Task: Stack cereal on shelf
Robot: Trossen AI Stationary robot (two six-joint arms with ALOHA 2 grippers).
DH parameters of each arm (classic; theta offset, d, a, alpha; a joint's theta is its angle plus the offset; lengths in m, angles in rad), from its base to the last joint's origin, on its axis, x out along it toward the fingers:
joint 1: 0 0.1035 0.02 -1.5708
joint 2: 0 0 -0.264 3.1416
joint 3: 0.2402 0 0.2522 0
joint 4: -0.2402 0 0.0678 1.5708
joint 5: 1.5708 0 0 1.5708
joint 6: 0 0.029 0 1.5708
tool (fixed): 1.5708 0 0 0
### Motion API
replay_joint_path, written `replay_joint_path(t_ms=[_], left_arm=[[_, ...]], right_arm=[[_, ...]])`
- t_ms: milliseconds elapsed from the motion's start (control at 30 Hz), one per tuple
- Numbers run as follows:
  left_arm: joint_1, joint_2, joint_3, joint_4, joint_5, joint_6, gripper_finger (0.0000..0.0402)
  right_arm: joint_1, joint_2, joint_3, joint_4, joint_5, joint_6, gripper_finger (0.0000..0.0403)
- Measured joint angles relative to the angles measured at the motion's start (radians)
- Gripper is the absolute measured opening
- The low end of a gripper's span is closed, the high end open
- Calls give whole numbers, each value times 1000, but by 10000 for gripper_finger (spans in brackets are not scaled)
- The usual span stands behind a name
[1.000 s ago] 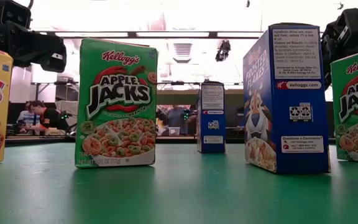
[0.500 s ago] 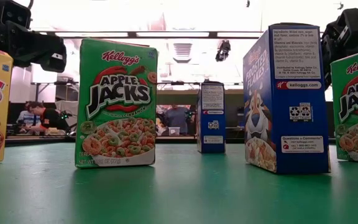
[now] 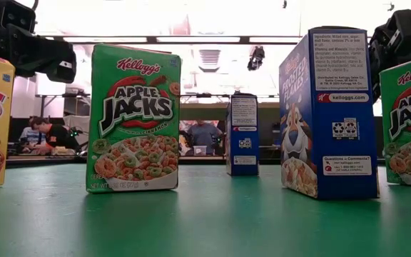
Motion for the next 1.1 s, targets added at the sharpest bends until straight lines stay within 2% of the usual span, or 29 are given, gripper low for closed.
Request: replay_joint_path(t_ms=[333,467,533,700,800,900,1100], left_arm=[[0,0,0,0,0,0,0],[0,0,0,23,-9,139,0],[-1,0,0,95,-11,182,0],[-1,0,0,391,0,64,0],[-1,1,0,589,0,-50,0],[-2,-2,0,709,0,-300,0],[0,19,24,729,5,-180,0]], right_arm=[[0,0,0,0,0,0,18],[0,1,-1,9,11,-2,18],[0,2,-1,22,27,9,18],[0,-1,-1,38,33,72,18],[0,-1,-1,78,85,78,18],[0,-1,-1,113,108,76,18],[0,-1,-1,127,106,-16,18]])
